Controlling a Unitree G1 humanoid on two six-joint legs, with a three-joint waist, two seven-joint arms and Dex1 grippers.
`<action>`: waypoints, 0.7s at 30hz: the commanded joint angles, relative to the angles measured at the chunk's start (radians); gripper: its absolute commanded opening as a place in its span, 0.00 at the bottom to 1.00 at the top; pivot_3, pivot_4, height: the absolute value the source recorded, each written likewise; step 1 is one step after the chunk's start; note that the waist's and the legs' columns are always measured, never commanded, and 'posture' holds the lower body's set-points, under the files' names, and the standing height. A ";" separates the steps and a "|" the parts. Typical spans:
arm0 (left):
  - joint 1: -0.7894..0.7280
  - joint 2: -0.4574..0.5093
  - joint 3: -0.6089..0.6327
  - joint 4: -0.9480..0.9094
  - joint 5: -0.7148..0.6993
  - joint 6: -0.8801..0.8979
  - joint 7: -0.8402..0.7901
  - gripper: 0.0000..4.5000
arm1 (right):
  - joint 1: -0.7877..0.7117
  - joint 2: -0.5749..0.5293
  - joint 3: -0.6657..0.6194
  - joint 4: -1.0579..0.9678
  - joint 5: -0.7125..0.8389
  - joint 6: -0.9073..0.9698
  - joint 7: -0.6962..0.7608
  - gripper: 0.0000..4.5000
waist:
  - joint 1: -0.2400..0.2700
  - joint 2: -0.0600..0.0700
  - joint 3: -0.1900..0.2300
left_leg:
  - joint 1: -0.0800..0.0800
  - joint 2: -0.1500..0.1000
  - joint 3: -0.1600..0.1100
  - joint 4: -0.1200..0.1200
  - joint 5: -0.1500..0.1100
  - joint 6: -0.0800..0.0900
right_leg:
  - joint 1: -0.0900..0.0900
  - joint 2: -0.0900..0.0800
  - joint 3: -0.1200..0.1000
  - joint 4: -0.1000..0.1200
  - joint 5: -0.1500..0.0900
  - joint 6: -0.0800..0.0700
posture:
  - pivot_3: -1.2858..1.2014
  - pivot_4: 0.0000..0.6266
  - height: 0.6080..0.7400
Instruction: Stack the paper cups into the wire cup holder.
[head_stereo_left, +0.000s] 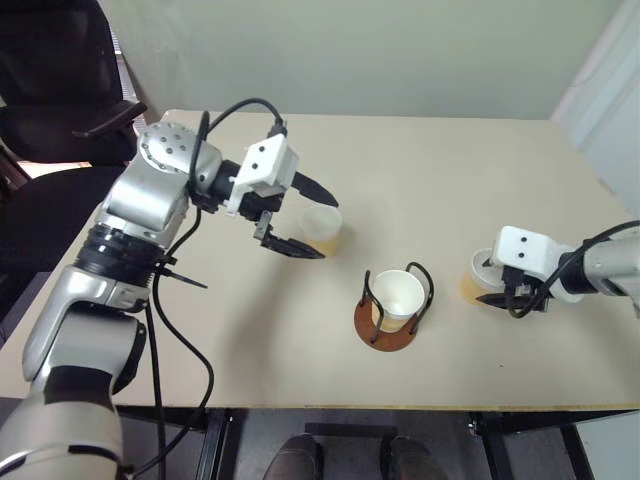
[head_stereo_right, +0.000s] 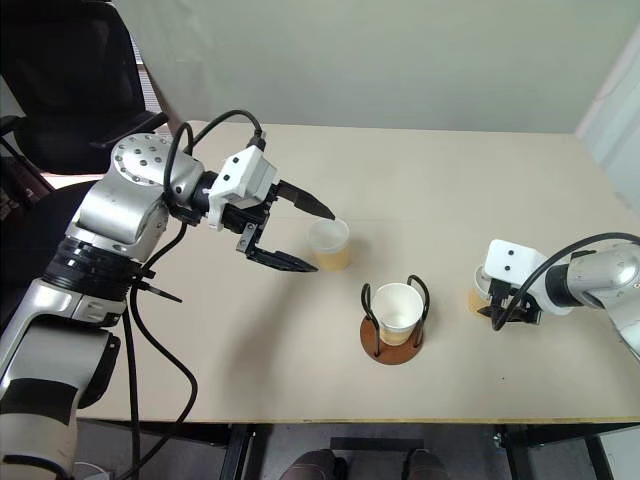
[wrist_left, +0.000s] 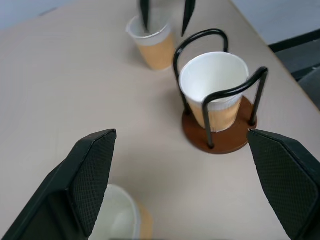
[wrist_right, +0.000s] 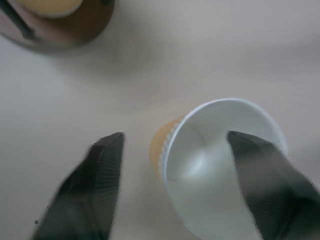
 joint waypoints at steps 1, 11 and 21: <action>0.013 0.018 0.064 -0.054 0.023 0.024 0.003 1.00 | -0.019 0.010 -0.001 0.011 -0.050 -0.028 0.031 0.44 | -0.002 0.000 0.000 | 0.000 0.000 0.000 0.000 0.000 0.000 | 0.000 0.000 0.000 0.000 0.000 0.000 | 0.52 0.24 1.00; 0.052 0.021 0.116 -0.095 0.050 0.073 -0.003 1.00 | 0.023 0.000 -0.080 0.006 -0.067 -0.040 0.074 0.01 | -0.003 0.000 0.000 | 0.001 0.001 0.000 0.000 0.001 -0.001 | 0.000 0.000 0.000 0.001 0.001 -0.002 | 0.52 0.24 1.00; 0.140 0.091 0.169 -0.158 0.015 0.165 -0.057 1.00 | -0.367 -0.100 -0.255 -0.184 0.292 0.191 0.316 0.01 | -0.015 0.001 0.000 | 0.001 0.001 0.002 -0.003 0.002 -0.002 | -0.002 0.001 0.001 0.001 -0.001 -0.006 | 0.52 0.24 1.00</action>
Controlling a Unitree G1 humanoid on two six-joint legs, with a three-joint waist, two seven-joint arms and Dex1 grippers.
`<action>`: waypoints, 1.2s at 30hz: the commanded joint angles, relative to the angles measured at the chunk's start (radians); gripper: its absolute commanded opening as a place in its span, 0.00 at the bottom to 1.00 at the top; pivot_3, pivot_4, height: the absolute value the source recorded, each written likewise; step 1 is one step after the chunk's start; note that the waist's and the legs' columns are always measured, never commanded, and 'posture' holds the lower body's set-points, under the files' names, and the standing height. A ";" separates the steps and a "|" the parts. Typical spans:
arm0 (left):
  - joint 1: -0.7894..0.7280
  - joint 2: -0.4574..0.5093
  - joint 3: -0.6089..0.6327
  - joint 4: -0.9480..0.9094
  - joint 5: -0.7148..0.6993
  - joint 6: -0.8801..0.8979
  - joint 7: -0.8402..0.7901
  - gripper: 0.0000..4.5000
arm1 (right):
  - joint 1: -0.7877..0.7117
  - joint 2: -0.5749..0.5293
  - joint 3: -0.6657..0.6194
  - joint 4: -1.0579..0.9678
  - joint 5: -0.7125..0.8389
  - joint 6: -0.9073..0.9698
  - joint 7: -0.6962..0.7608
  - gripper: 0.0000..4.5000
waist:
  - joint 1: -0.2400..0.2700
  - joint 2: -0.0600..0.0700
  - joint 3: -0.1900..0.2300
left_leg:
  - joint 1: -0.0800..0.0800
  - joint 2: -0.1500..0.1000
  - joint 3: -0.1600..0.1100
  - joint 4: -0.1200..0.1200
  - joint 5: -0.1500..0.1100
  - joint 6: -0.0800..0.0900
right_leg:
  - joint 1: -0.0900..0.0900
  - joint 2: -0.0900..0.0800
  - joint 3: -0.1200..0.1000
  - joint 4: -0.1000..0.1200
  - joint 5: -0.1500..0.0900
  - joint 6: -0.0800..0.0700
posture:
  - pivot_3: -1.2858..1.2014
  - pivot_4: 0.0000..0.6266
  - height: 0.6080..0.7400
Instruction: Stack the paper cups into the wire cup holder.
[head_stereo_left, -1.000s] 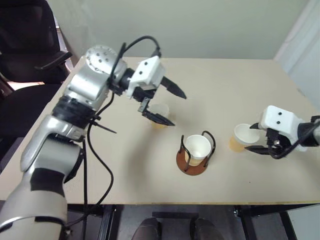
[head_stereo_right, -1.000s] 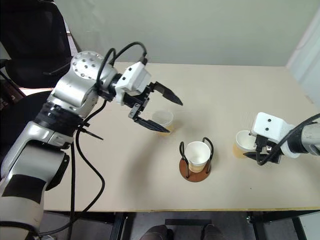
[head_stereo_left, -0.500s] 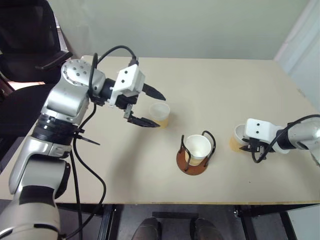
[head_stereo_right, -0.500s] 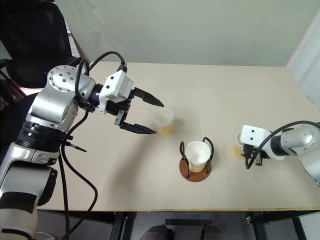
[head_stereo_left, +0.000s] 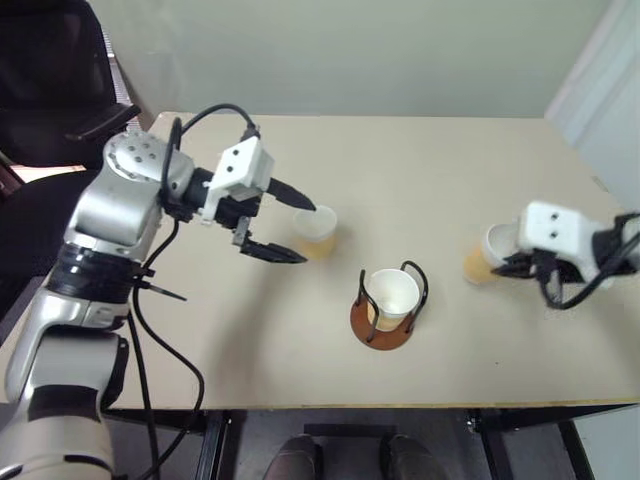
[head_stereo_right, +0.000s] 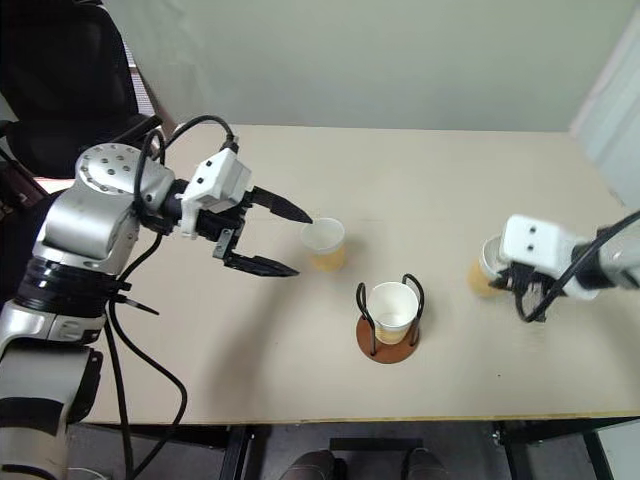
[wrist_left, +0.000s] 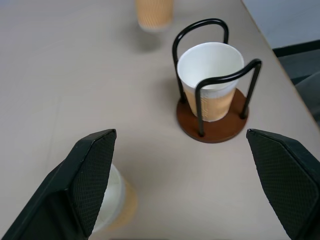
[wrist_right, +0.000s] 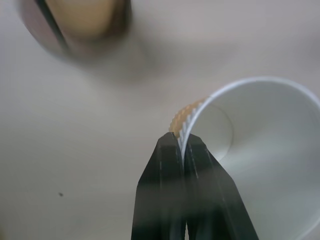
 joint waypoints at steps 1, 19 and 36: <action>0.021 0.021 0.044 -0.047 -0.009 0.016 -0.009 1.00 | -0.251 -0.014 -0.005 -0.086 0.136 0.096 0.085 0.01 | -0.004 0.000 0.000 | 0.000 0.000 0.000 0.000 0.000 0.000 | 0.000 0.000 0.000 0.000 0.000 -0.001 | 0.52 0.24 1.00; 0.037 0.007 0.038 -0.054 0.052 -0.004 0.000 1.00 | -0.449 0.201 0.335 -0.140 -0.032 0.003 0.166 0.01 | -0.007 -0.004 -0.001 | 0.001 0.001 -0.005 0.000 0.001 -0.001 | 0.000 0.001 -0.003 0.001 -0.002 -0.006 | 0.52 0.24 1.00; 0.022 0.007 0.040 -0.031 0.082 -0.030 -0.005 1.00 | -0.338 0.242 0.381 -0.164 -0.184 -0.099 0.170 0.44 | -0.007 -0.004 -0.001 | 0.001 0.001 -0.005 0.000 0.001 -0.001 | 0.000 0.001 -0.003 0.001 -0.001 -0.006 | 0.52 0.24 1.00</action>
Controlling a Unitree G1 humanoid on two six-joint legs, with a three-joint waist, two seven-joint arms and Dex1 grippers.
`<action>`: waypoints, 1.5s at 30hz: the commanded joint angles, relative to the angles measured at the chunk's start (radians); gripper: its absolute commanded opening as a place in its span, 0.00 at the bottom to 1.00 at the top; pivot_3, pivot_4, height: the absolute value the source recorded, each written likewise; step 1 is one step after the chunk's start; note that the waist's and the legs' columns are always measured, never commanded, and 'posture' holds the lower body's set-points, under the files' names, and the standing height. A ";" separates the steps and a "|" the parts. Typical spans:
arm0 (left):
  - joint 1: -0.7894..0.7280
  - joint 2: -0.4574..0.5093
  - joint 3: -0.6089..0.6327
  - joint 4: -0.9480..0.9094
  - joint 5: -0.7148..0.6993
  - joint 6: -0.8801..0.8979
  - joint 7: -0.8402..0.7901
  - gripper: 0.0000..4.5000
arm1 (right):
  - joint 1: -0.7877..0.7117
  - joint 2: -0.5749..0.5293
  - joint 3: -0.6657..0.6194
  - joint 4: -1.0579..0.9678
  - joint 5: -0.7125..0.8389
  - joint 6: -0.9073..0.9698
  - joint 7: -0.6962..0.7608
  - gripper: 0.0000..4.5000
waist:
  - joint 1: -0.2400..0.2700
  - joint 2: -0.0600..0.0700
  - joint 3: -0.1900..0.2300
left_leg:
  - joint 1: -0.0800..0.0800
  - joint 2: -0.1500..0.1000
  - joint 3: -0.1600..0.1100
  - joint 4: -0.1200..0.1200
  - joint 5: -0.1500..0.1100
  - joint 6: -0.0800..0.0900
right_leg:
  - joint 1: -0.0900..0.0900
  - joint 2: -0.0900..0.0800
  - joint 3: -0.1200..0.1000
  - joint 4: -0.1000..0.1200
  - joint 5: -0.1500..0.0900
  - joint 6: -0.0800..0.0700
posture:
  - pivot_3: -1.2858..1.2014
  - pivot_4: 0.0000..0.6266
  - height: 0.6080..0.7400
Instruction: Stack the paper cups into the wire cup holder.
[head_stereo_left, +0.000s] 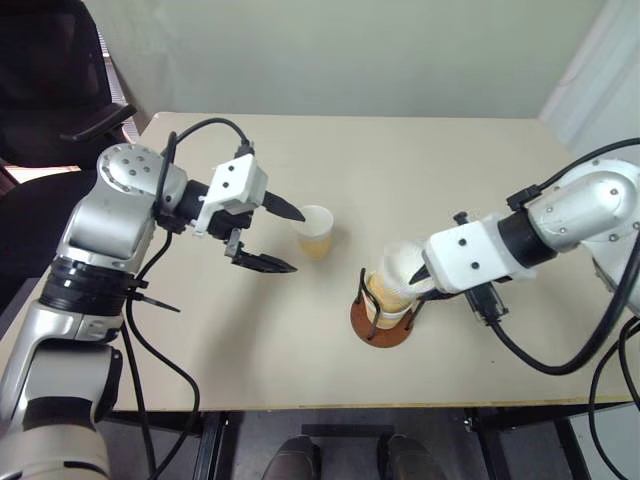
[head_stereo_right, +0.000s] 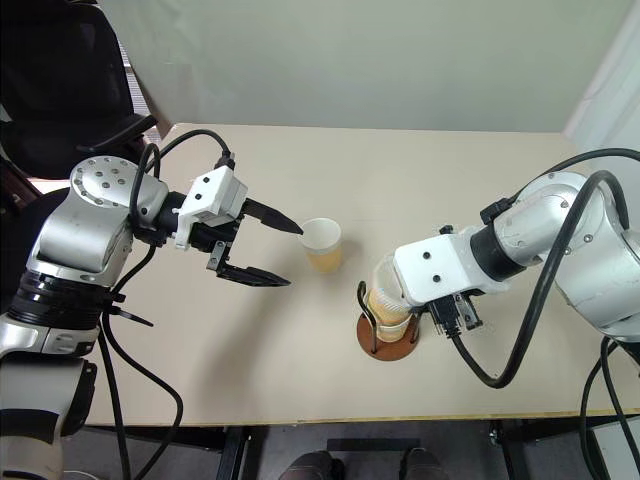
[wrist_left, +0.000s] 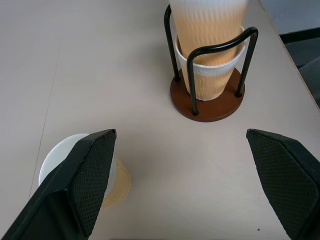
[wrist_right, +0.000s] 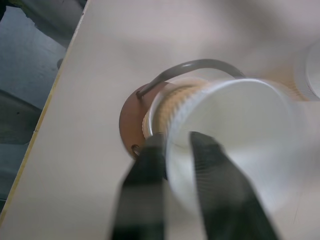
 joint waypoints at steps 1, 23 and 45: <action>-0.024 0.009 0.023 0.003 0.016 -0.029 -0.005 1.00 | -0.001 0.011 -0.044 -0.022 -0.003 0.021 -0.018 0.51 | 0.000 0.000 0.000 | 0.000 0.000 0.000 0.000 0.000 0.000 | 0.000 0.000 0.000 0.000 0.000 0.000 | 0.52 0.24 1.00; -0.284 -0.170 -0.053 0.664 0.278 -0.668 -0.034 1.00 | 0.046 0.050 -0.555 -0.064 0.429 0.647 -0.352 0.66 | 0.007 0.000 0.001 | -0.004 -0.001 0.000 -0.001 -0.001 0.000 | -0.004 0.000 0.000 -0.001 0.000 0.000 | 0.52 0.24 1.00; -0.390 -0.338 -0.155 1.002 0.548 -1.038 0.190 0.46 | 0.185 -0.017 -0.692 -0.119 0.656 0.692 -0.550 0.67 | 0.014 0.000 0.001 | -0.010 -0.002 0.004 0.000 -0.001 0.000 | -0.010 0.002 0.002 -0.001 0.001 0.005 | 0.52 0.24 1.00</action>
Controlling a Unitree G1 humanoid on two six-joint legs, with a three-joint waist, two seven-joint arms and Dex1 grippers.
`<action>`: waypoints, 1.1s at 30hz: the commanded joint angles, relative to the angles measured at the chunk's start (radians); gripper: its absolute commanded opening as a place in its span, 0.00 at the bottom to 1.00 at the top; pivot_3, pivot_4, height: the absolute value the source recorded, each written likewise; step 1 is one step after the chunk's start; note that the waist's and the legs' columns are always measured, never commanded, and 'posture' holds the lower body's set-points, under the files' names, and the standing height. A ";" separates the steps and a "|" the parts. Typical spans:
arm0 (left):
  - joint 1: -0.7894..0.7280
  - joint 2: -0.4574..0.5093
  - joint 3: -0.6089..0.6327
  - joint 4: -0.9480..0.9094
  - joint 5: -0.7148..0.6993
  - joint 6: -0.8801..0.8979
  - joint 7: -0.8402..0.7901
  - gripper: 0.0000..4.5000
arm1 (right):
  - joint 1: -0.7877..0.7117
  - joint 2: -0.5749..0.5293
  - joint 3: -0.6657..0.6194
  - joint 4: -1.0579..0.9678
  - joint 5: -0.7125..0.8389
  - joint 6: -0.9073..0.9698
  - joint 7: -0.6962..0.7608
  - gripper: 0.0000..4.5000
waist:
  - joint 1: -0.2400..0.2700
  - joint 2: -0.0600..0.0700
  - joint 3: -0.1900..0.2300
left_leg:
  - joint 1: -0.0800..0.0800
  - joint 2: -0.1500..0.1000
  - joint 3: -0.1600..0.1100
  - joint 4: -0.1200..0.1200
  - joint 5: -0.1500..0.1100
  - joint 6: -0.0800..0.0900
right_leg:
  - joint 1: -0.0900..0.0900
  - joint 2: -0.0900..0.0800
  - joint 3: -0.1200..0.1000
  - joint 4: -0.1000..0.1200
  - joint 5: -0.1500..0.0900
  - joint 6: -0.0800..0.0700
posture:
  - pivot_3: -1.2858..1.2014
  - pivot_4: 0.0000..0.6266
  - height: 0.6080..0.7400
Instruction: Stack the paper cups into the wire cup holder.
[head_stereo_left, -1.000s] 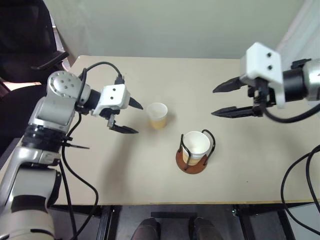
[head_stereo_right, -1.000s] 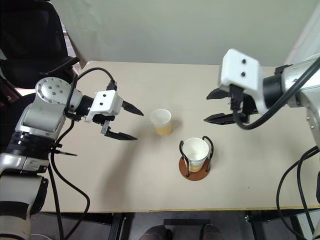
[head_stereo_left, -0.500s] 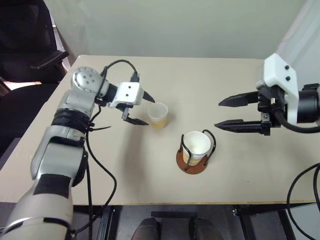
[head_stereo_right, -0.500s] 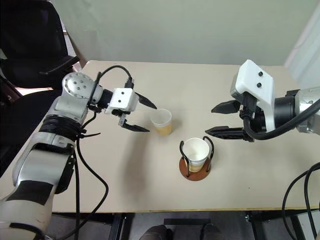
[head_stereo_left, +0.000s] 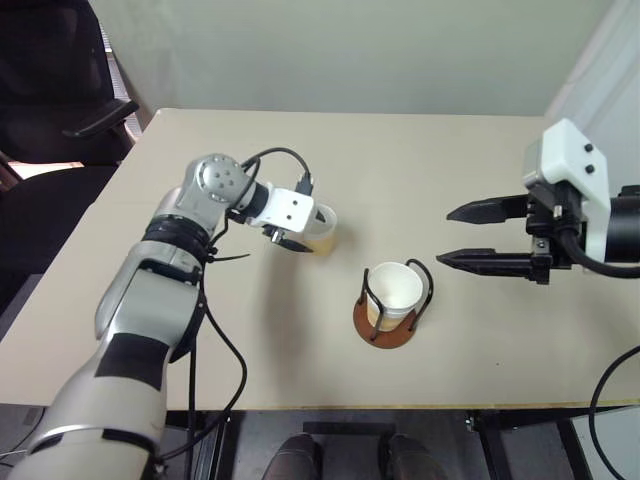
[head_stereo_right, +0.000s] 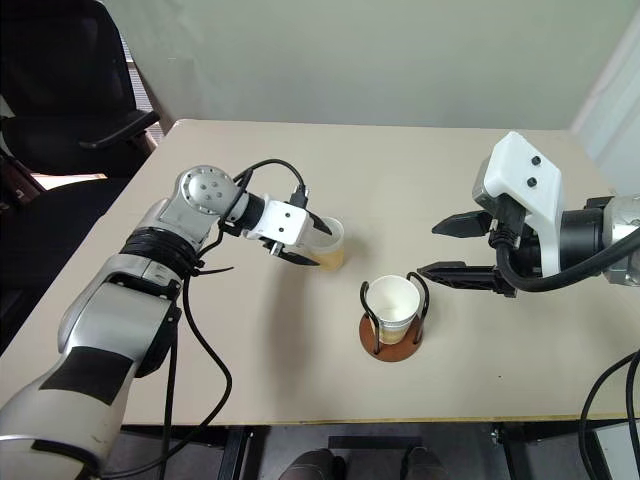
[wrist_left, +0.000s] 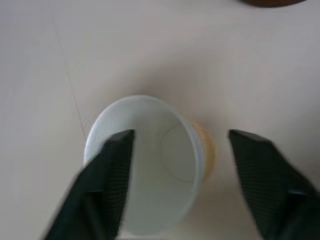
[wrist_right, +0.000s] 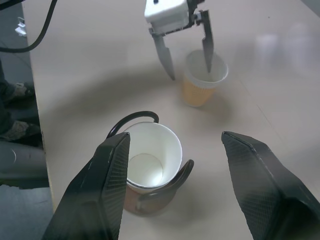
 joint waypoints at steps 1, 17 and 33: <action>-0.033 0.002 0.012 0.005 -0.008 -0.031 -0.031 0.39 | 0.012 -0.026 -0.052 -0.007 0.020 -0.032 -0.027 0.67 | 0.002 0.000 0.000 | 0.000 0.001 -0.001 0.000 0.000 0.000 | -0.001 -0.002 0.000 0.000 0.000 0.000 | 0.52 0.24 1.00; -0.035 0.120 -0.100 -0.206 -0.349 0.275 -0.265 0.00 | 0.112 -0.033 -0.104 0.053 0.048 -0.138 -0.078 0.67 | 0.002 0.000 0.000 | -0.002 0.002 0.000 0.002 0.000 0.000 | -0.002 0.000 0.002 0.001 0.001 0.003 | 0.52 0.24 1.00; -0.219 0.324 -0.373 -0.761 -1.048 0.812 -0.265 0.00 | 0.466 -0.196 -0.422 0.014 0.131 -0.120 0.104 0.67 | 0.015 0.001 0.000 | -0.002 0.000 0.002 0.002 0.000 -0.001 | 0.001 -0.003 0.000 -0.001 0.001 0.004 | 0.52 0.24 1.00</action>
